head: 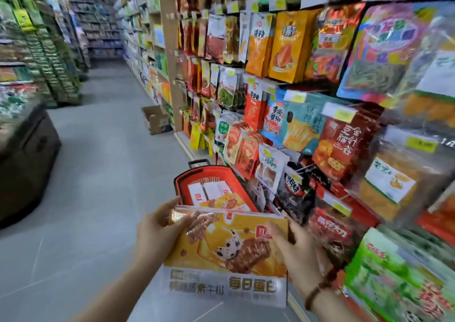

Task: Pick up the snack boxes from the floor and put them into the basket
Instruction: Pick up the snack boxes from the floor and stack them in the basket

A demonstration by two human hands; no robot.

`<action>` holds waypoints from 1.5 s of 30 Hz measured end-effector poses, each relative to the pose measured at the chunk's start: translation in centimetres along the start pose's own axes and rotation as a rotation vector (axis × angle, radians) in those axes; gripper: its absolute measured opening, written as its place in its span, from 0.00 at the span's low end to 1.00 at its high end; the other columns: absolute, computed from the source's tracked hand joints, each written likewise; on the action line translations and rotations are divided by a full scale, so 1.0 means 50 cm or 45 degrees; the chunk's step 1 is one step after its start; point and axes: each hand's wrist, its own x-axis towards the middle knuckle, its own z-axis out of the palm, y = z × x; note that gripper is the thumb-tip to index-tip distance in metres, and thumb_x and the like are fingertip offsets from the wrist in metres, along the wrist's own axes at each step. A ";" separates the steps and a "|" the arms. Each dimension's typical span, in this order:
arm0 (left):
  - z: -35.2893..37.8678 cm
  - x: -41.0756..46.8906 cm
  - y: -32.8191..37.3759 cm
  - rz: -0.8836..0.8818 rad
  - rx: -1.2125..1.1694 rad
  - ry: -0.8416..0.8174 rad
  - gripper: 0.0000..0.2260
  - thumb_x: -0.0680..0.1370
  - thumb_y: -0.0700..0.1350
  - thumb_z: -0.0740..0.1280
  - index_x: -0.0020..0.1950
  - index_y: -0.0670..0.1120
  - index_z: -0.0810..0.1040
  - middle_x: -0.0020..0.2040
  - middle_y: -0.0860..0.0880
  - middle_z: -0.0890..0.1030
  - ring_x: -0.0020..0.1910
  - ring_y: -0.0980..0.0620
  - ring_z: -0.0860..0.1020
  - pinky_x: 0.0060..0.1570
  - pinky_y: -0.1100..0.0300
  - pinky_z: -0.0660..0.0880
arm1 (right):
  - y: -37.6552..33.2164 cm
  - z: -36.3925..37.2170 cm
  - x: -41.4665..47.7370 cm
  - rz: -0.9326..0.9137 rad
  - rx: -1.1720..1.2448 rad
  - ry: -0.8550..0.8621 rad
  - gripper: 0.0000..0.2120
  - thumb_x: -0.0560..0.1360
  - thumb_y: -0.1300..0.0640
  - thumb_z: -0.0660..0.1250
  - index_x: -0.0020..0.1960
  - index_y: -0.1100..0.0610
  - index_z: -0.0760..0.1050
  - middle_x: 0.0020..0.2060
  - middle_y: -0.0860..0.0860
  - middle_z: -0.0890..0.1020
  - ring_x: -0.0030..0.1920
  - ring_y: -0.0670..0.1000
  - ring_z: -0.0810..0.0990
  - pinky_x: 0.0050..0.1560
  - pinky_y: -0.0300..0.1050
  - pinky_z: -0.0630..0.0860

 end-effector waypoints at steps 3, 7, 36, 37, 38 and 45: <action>0.021 0.126 -0.042 -0.052 0.017 -0.019 0.21 0.68 0.44 0.76 0.61 0.51 0.78 0.43 0.52 0.81 0.37 0.64 0.77 0.36 0.69 0.73 | 0.043 0.076 0.106 0.103 -0.023 -0.013 0.41 0.59 0.23 0.65 0.63 0.48 0.72 0.38 0.49 0.74 0.40 0.50 0.72 0.43 0.46 0.74; 0.053 0.293 -0.070 -0.083 0.082 -0.033 0.21 0.69 0.45 0.75 0.62 0.51 0.77 0.41 0.56 0.79 0.41 0.56 0.79 0.35 0.71 0.70 | 0.056 0.163 0.233 0.262 -0.008 -0.039 0.29 0.63 0.30 0.67 0.51 0.52 0.70 0.33 0.54 0.77 0.34 0.50 0.75 0.39 0.50 0.78; 0.487 1.258 -0.305 -0.275 0.461 -0.631 0.30 0.65 0.58 0.76 0.64 0.51 0.76 0.55 0.49 0.82 0.49 0.49 0.80 0.48 0.51 0.80 | 0.291 0.523 0.995 0.850 -0.002 0.542 0.28 0.67 0.34 0.68 0.51 0.58 0.76 0.51 0.53 0.81 0.54 0.54 0.78 0.54 0.50 0.74; 0.505 1.285 -0.325 -0.277 0.474 -0.692 0.31 0.65 0.58 0.76 0.65 0.50 0.76 0.55 0.48 0.82 0.49 0.47 0.81 0.47 0.50 0.80 | 0.305 0.541 1.008 0.907 0.022 0.578 0.28 0.69 0.36 0.68 0.53 0.60 0.76 0.53 0.56 0.80 0.56 0.54 0.78 0.54 0.50 0.74; 0.523 1.311 -0.346 -0.264 0.492 -0.742 0.31 0.66 0.57 0.76 0.66 0.49 0.75 0.56 0.46 0.82 0.50 0.45 0.81 0.46 0.50 0.80 | 0.317 0.559 1.021 0.944 0.049 0.610 0.26 0.70 0.39 0.68 0.52 0.62 0.74 0.51 0.57 0.80 0.55 0.53 0.77 0.53 0.48 0.73; 0.671 1.473 -0.480 -0.165 0.667 -1.094 0.26 0.72 0.50 0.73 0.68 0.51 0.72 0.47 0.52 0.79 0.35 0.51 0.78 0.23 0.65 0.71 | 0.428 0.678 1.111 1.187 0.009 0.872 0.14 0.73 0.46 0.69 0.43 0.58 0.77 0.40 0.54 0.79 0.44 0.54 0.77 0.41 0.45 0.70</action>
